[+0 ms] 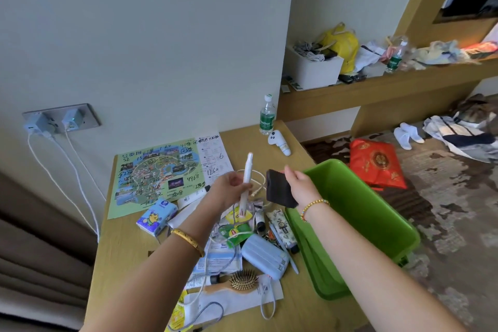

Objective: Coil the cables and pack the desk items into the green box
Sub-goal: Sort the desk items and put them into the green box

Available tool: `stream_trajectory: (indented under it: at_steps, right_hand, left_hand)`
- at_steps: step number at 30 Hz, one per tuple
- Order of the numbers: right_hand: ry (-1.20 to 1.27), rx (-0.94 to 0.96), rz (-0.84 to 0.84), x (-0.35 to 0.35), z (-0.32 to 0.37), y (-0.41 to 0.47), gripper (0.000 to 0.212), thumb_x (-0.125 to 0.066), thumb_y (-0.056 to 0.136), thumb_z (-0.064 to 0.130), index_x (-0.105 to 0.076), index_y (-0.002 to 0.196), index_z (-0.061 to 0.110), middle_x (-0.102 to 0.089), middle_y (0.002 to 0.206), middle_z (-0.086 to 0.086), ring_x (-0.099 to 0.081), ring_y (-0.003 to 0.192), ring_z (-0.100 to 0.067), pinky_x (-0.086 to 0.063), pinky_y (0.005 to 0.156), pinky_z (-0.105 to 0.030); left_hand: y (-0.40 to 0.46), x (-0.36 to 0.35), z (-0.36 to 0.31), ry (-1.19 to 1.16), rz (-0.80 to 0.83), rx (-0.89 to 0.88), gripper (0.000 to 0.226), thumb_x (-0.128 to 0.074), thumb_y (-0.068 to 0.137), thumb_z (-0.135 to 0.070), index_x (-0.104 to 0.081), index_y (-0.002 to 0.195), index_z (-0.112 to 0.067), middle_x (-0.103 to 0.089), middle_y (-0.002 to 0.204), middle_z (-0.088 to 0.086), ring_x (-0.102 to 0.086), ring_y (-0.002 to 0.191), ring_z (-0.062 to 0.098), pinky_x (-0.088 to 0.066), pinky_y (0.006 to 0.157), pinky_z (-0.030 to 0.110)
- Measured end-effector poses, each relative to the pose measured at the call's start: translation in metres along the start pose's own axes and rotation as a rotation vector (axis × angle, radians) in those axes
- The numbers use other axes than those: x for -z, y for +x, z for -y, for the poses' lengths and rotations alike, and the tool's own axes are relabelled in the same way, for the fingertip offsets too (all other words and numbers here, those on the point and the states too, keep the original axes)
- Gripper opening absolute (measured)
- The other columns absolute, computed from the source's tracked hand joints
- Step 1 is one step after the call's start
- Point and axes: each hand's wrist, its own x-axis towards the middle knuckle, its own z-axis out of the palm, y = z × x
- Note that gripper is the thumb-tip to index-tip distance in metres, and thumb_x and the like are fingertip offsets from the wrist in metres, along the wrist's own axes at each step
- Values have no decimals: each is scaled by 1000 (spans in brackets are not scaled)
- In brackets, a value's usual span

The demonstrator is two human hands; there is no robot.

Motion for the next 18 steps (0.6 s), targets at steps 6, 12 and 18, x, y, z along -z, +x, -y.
stream_trajectory:
  at_steps: [6, 12, 18]
  right_hand:
    - [162, -120, -113, 87, -7, 43, 26, -40, 99, 19, -50, 120, 8, -51, 128, -18, -51, 116, -34, -47, 92, -51]
    - [-323, -75, -161, 164, -43, 55, 29, -51, 92, 7, -50, 120, 5, -54, 124, -20, -54, 112, -33, -46, 94, -43]
    - [-861, 71, -46, 151, -69, 65, 31, -48, 92, 9, -49, 122, 7, -57, 123, -14, -54, 113, -30, -43, 89, -33]
  left_hand:
    - [25, -58, -45, -252, 7, 44, 33, -58, 89, -8, -40, 117, -16, -67, 87, 18, -70, 70, 26, -60, 68, 38]
    - [55, -153, -59, 199, 234, 85, 10, -52, 92, -14, -53, 84, -20, -59, 73, 11, -67, 84, 35, -53, 88, 47]
    - [84, -218, -27, 960, 414, 8, 33, -45, 90, -5, -51, 122, -3, -57, 123, 15, -57, 108, 31, -47, 84, 34]
